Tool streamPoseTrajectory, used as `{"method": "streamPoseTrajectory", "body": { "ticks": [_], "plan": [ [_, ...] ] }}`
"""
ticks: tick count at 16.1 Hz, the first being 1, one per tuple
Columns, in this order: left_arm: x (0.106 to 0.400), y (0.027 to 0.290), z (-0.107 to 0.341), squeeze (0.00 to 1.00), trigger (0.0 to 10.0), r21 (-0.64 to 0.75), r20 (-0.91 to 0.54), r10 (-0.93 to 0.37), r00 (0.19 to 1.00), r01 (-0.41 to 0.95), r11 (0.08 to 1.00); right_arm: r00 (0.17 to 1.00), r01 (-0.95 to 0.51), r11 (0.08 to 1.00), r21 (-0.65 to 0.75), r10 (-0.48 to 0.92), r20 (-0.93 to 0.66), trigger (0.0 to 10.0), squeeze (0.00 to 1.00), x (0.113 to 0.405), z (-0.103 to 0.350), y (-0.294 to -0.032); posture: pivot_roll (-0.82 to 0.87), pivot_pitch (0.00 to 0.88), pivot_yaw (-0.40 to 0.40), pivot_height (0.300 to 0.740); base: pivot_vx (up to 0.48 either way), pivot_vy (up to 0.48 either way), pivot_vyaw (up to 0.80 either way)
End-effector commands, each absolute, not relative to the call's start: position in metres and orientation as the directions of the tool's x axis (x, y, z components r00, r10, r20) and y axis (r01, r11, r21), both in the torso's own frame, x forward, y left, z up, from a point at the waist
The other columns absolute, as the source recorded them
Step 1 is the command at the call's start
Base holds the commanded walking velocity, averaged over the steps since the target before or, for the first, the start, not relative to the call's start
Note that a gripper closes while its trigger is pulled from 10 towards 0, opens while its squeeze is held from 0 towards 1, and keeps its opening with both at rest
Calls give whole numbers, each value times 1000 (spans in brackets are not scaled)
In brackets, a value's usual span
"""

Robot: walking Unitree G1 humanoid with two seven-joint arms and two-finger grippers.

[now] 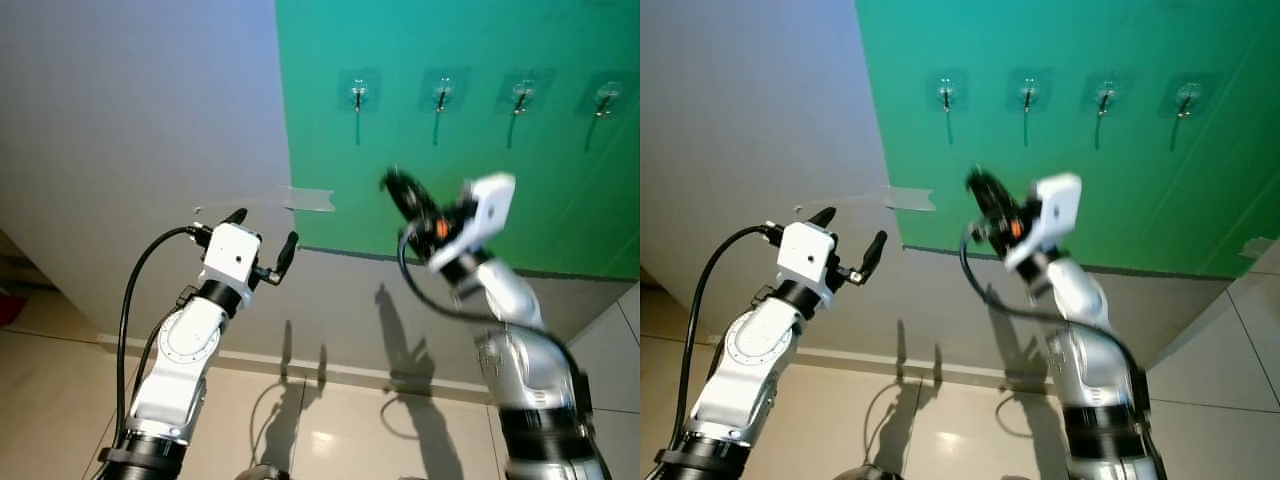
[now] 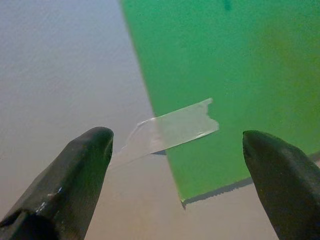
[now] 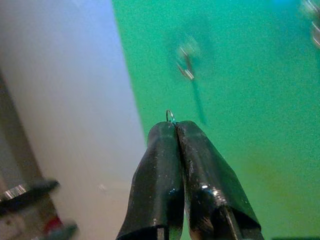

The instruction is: Hang keys on a hook

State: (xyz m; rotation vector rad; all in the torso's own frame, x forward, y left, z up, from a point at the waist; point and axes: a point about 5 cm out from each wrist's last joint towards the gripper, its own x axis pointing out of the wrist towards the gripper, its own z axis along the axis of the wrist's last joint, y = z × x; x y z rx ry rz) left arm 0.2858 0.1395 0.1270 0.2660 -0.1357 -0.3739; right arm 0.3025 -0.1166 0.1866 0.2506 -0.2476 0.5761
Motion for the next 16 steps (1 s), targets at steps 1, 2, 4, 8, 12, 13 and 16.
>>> {"method": "streamPoseTrajectory", "body": {
  "ticks": [1,2,4,8,12,13,16],
  "plan": [
    [289,132,139,0,10000,307,103,-425,899,377,874,801,-583,791,184,520,297,10000,0,309,190,-110,-107,29,40,740,0,0,0],
    [290,130,143,0,10000,293,115,-433,894,386,875,799,-586,788,188,525,293,10000,0,313,191,-107,-107,28,41,740,0,0,0],
    [291,128,150,0,10000,252,139,-443,886,401,881,799,-589,789,174,536,274,10000,0,326,197,-95,-105,32,40,740,0,0,0],
    [292,126,152,0,10000,234,144,-444,885,405,884,786,-603,780,166,546,288,10000,0,335,208,-87,-100,34,33,740,0,0,0],
    [295,126,157,0,10000,229,152,-434,888,396,889,783,-606,778,169,545,298,10000,0,346,215,-80,-95,36,23,740,0,0,0],
    [298,124,160,0,10000,240,161,-436,885,393,887,784,-603,778,175,539,308,10000,0,349,218,-78,-94,34,21,740,0,0,0],
    [305,122,170,0,10000,249,189,-438,879,389,887,780,-602,777,183,525,340,10000,0,355,228,-76,-93,35,23,740,0,0,0]
  ]
}}
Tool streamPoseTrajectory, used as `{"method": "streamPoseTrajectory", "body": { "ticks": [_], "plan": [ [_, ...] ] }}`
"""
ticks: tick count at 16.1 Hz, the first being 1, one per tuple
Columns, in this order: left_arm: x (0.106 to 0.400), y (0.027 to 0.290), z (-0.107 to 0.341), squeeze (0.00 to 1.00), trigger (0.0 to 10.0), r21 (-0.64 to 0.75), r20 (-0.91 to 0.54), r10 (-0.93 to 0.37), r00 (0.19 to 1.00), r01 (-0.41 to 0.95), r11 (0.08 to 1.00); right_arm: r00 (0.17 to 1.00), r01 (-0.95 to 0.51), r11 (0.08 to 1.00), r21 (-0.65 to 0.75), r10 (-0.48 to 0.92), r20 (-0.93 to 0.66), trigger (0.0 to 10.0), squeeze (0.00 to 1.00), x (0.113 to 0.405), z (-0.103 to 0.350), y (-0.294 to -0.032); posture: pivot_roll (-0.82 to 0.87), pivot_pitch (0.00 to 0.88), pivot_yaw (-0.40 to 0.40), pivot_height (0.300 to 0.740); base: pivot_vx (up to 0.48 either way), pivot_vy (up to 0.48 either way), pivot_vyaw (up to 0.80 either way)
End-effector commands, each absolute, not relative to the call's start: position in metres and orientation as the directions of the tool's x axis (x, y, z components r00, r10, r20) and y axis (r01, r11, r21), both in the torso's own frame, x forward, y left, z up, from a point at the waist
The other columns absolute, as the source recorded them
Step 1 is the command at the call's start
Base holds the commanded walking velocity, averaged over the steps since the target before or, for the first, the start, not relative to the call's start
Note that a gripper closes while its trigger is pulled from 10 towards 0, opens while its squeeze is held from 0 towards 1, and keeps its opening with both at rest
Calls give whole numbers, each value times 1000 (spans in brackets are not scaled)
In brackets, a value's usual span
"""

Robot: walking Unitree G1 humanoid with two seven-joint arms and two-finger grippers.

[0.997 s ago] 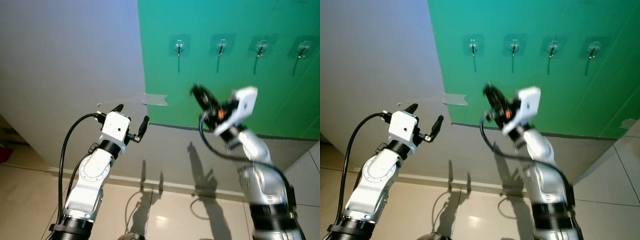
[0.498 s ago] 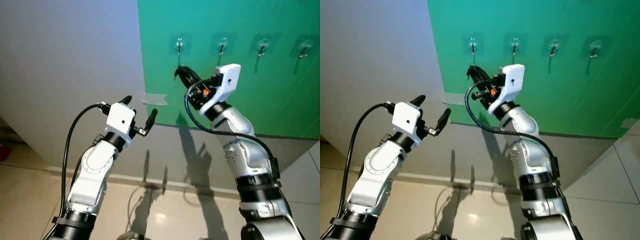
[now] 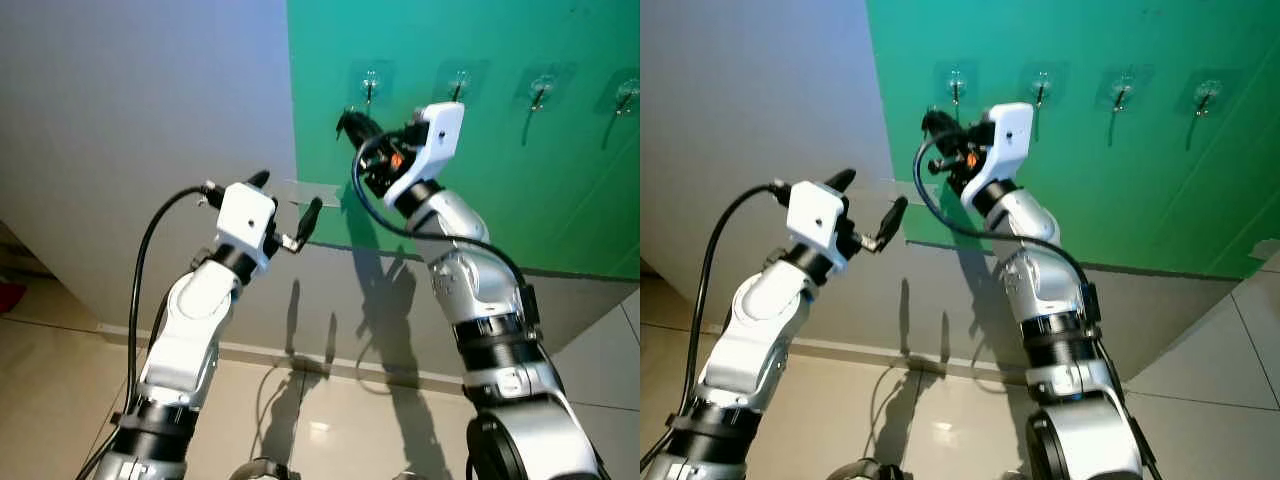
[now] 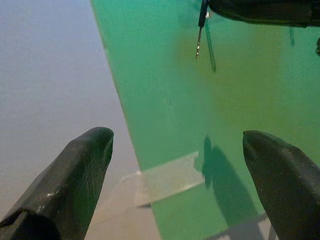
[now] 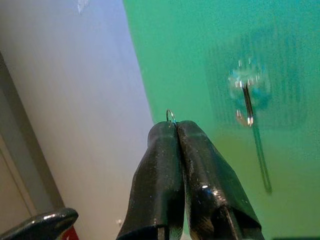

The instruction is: Hang keys on a hook

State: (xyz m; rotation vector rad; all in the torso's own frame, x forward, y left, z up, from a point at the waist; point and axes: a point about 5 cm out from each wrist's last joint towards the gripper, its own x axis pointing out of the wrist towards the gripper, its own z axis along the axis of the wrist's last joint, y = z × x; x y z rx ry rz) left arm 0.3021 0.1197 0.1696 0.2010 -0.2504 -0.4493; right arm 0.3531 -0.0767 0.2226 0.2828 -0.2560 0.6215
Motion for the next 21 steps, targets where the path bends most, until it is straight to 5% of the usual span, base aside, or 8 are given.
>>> {"method": "streamPoseTrajectory", "body": {
  "ticks": [1,10,16,21],
  "plan": [
    [306,122,172,0,10000,247,193,-435,879,386,889,785,-594,783,183,514,346,10000,0,356,230,-76,-93,36,22,740,0,0,0],
    [306,117,175,0,10000,225,203,-456,866,412,883,842,-506,833,223,422,335,10000,0,366,229,-86,-95,37,25,740,0,0,0],
    [291,100,179,0,10000,179,210,-630,748,604,777,865,-479,837,264,398,306,10000,0,370,225,-89,-95,36,25,740,0,0,0],
    [288,95,186,0,10000,195,242,-661,711,631,751,874,-468,839,277,394,285,10000,0,372,222,-89,-96,42,31,740,0,0,0]
  ]
}}
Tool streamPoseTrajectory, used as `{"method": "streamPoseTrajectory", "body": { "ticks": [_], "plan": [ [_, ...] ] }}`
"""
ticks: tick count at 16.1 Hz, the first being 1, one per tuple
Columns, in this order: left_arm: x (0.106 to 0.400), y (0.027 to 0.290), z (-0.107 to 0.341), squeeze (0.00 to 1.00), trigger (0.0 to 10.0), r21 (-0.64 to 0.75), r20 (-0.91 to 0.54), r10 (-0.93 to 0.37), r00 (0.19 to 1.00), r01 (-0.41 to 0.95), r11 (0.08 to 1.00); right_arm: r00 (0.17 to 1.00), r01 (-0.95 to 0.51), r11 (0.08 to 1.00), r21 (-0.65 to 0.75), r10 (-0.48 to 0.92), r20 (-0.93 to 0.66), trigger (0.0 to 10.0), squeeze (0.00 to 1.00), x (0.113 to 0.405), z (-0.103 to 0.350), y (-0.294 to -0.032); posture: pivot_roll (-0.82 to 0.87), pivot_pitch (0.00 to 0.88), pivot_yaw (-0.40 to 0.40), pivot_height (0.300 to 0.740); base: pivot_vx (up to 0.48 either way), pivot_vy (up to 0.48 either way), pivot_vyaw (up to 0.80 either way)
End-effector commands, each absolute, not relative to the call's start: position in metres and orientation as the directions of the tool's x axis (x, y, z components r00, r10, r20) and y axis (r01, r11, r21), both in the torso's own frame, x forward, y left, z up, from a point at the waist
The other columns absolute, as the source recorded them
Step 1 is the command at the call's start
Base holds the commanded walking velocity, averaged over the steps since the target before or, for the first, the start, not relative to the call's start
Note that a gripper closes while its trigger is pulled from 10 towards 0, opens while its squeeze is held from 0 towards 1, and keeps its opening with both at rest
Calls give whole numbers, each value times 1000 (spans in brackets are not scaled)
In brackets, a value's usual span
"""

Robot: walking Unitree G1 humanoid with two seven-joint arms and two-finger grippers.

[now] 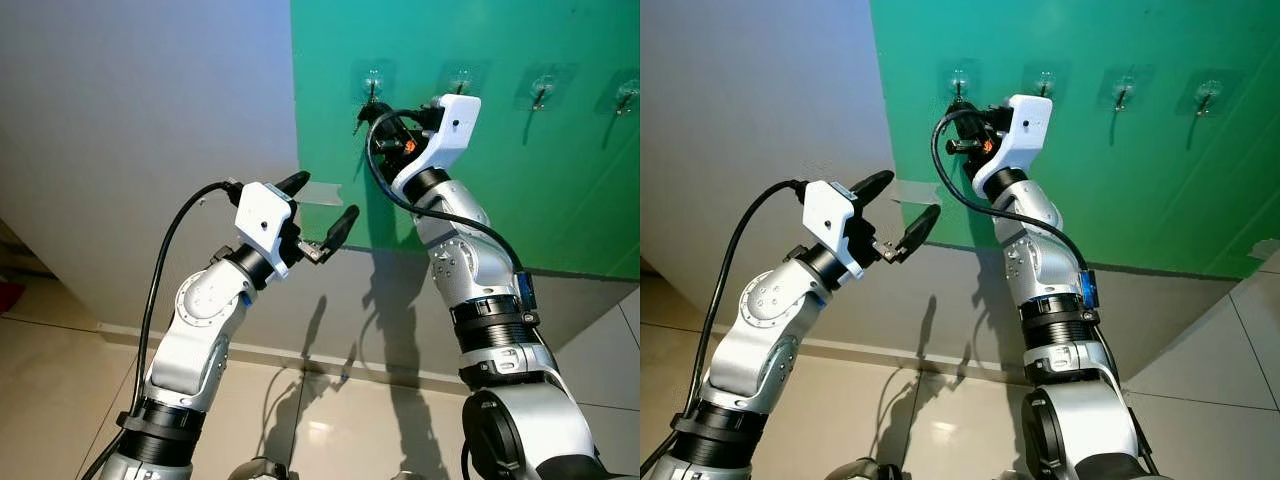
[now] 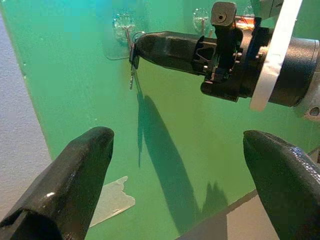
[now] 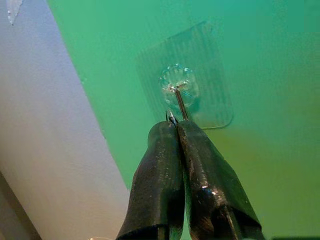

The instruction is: Hang keys on a hook

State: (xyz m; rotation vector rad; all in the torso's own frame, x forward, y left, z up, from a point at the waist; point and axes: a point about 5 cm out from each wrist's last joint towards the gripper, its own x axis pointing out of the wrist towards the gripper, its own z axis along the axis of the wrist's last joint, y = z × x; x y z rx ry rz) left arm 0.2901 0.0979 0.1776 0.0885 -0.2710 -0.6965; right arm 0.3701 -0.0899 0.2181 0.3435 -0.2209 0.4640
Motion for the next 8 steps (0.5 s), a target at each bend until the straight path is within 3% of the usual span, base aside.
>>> {"method": "streamPoseTrajectory", "body": {
  "ticks": [1,8],
  "plan": [
    [288,96,186,0,10000,197,242,-659,712,629,752,875,-469,837,281,398,275,10000,0,373,221,-89,-96,44,31,740,0,0,0],
    [291,101,185,0,10000,216,227,-642,732,605,766,886,-463,828,315,429,174,10000,0,374,206,-86,-91,49,28,740,0,0,0]
  ]
}}
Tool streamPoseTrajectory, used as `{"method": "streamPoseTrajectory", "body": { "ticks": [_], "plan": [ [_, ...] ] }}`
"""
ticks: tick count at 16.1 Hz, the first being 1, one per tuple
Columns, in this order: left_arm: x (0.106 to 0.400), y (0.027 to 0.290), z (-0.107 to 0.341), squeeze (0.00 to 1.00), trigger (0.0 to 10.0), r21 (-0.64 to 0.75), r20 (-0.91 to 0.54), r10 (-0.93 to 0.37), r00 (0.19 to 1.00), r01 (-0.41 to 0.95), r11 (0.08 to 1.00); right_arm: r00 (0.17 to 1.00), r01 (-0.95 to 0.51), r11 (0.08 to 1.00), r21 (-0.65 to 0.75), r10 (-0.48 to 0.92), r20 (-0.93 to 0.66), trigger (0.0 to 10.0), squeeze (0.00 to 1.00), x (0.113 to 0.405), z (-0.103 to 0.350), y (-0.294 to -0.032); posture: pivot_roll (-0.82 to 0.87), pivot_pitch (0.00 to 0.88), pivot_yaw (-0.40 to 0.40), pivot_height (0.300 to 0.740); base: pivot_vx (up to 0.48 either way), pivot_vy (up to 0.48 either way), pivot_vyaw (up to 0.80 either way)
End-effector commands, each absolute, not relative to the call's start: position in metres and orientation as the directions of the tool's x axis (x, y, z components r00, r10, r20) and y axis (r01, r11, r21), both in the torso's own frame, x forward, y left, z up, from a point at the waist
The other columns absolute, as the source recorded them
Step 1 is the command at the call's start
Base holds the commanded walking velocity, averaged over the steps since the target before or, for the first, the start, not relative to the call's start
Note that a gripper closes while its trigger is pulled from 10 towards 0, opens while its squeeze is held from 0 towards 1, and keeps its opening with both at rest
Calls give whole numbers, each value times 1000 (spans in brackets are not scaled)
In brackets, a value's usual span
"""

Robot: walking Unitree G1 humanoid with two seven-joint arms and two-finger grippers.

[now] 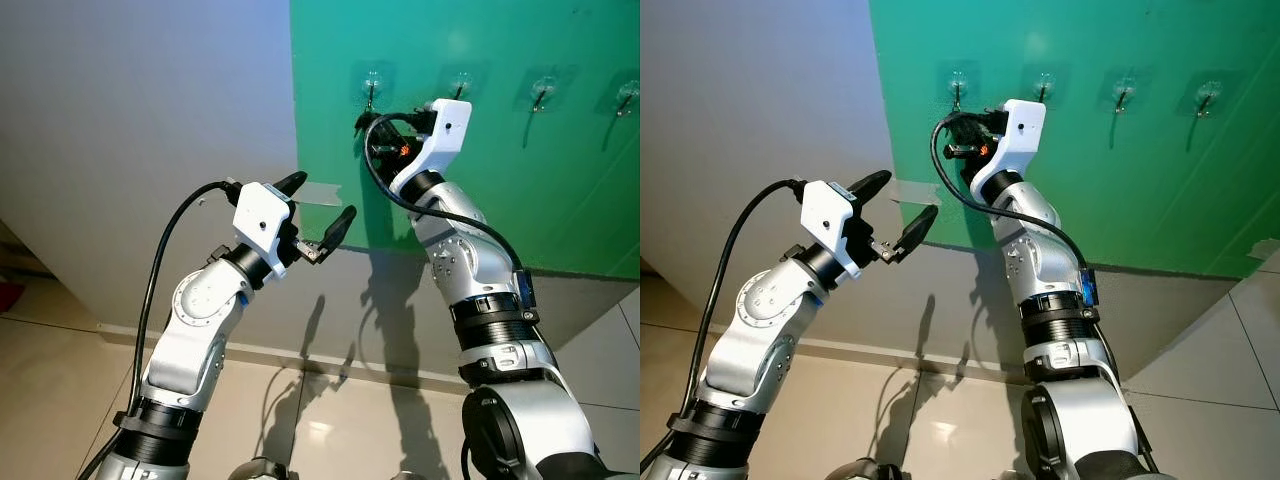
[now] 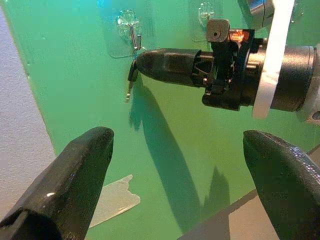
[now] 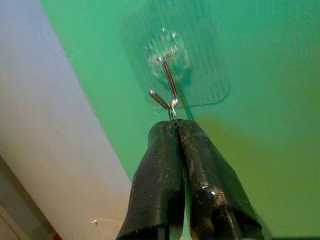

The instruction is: Hang keys on a hook

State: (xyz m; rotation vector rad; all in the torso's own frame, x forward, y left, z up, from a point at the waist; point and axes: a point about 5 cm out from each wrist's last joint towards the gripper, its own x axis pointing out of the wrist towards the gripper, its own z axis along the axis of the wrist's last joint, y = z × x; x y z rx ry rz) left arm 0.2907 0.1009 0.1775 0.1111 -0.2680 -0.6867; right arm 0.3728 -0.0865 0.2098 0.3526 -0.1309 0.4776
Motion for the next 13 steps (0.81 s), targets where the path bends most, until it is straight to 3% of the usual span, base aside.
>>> {"method": "streamPoseTrajectory", "body": {
  "ticks": [1,6,7,8,13],
  "plan": [
    [291,101,186,0,10000,218,228,-641,733,603,768,888,-459,830,316,427,167,10000,0,375,205,-86,-91,49,28,740,0,0,0],
    [291,103,187,0,10000,225,237,-624,744,583,781,903,-429,849,309,401,152,10000,0,376,203,-90,-91,51,25,740,0,0,0],
    [292,103,187,0,10000,224,241,-621,746,580,783,907,-421,853,310,389,161,10000,714,376,204,-92,-91,50,25,740,0,0,0],
    [291,103,188,0,10000,223,243,-619,747,578,785,905,-425,848,316,388,176,10000,1000,376,205,-93,-91,50,25,740,0,0,0],
    [291,104,187,0,10000,221,243,-616,749,576,787,898,-438,832,340,392,198,10000,1000,372,205,-95,-99,51,33,740,0,0,0]
  ]
}}
